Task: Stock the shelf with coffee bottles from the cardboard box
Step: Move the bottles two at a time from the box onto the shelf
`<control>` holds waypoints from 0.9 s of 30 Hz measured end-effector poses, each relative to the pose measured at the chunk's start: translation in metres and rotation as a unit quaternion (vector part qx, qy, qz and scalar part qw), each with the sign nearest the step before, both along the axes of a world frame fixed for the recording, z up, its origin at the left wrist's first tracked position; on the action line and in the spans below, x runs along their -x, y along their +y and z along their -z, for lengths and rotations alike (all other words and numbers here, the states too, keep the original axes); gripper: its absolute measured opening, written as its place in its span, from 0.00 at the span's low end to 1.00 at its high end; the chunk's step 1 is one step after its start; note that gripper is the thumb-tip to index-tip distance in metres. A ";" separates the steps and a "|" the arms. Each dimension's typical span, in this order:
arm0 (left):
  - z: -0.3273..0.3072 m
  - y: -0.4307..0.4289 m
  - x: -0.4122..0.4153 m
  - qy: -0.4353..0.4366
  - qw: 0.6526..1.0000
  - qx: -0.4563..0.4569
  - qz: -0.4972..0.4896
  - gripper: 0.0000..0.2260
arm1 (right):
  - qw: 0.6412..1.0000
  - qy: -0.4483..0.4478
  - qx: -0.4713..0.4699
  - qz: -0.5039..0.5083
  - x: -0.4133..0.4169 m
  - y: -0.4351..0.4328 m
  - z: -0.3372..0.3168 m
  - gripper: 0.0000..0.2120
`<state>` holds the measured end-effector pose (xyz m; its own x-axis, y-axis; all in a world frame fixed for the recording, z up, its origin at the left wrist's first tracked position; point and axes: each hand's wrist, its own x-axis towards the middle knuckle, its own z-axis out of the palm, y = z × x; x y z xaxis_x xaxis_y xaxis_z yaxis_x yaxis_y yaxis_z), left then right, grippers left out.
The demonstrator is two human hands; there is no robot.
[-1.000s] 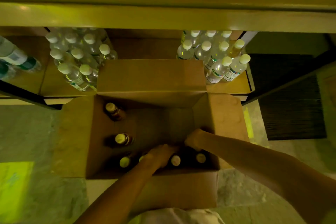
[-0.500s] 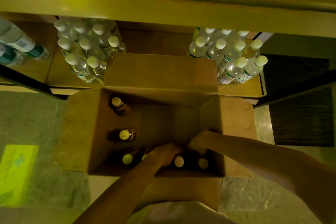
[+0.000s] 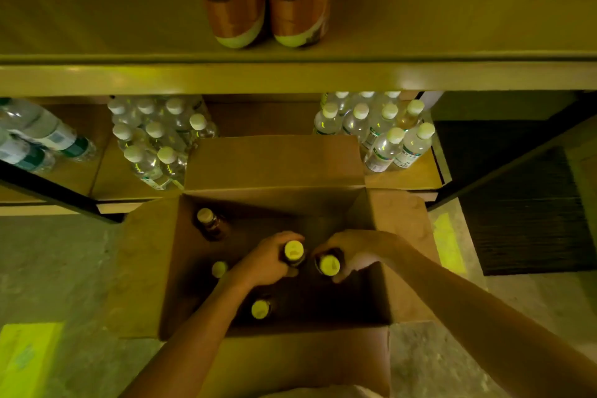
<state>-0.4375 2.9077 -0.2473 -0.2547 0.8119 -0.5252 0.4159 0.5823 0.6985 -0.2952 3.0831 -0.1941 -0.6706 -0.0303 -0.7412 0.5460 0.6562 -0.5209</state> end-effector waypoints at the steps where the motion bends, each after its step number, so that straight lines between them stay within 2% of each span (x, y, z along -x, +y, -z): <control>1: -0.011 0.001 0.005 -0.003 1.000 -0.009 -0.010 0.33 | 1.000 0.011 0.009 0.021 -0.002 0.004 -0.004 0.27; 4: -0.049 0.003 0.017 -0.010 0.999 -0.042 -0.032 0.30 | 0.989 0.062 0.056 0.125 -0.008 0.003 -0.029 0.30; 7: -0.093 0.005 0.020 -0.007 0.993 -0.109 -0.055 0.28 | 0.967 0.102 0.051 0.229 -0.017 0.002 -0.056 0.26; 8: -0.107 0.007 0.020 -0.016 0.989 -0.133 -0.065 0.28 | 0.966 0.123 0.008 0.229 -0.019 0.002 -0.064 0.26; 10: -0.134 0.010 0.017 -0.047 0.981 -0.169 -0.080 0.29 | 0.955 0.173 -0.151 0.189 -0.026 0.005 -0.084 0.34; 11: -0.147 0.013 0.014 -0.062 0.977 -0.185 -0.083 0.28 | 0.945 0.193 -0.182 0.191 -0.029 0.006 -0.094 0.36; 13: -0.172 0.019 0.009 -0.080 0.968 -0.223 -0.083 0.24 | 0.931 0.259 -0.088 0.244 -0.036 0.009 -0.112 0.34; 15: -0.195 0.026 0.001 -0.085 0.957 -0.263 -0.086 0.20 | 0.895 0.339 0.015 0.291 -0.047 0.011 -0.130 0.30; 20: -0.248 0.049 -0.020 -0.048 0.924 -0.354 -0.139 0.18 | 0.810 0.471 0.016 0.348 -0.062 0.015 -0.181 0.21; 24: -0.289 0.070 -0.031 -0.052 0.897 -0.412 -0.152 0.21 | 0.739 0.572 0.004 0.357 -0.066 0.026 -0.226 0.17; 27: -0.318 0.085 -0.036 -0.053 0.876 -0.454 -0.152 0.17 | 0.710 0.612 0.029 0.347 -0.060 0.038 -0.260 0.12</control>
<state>-0.4012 2.9930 0.0704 -0.5207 0.8103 0.2690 0.2422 -0.1619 0.9566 -0.2351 3.1211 0.0655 -0.6798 0.6152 0.3992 -0.1574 0.4093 -0.8987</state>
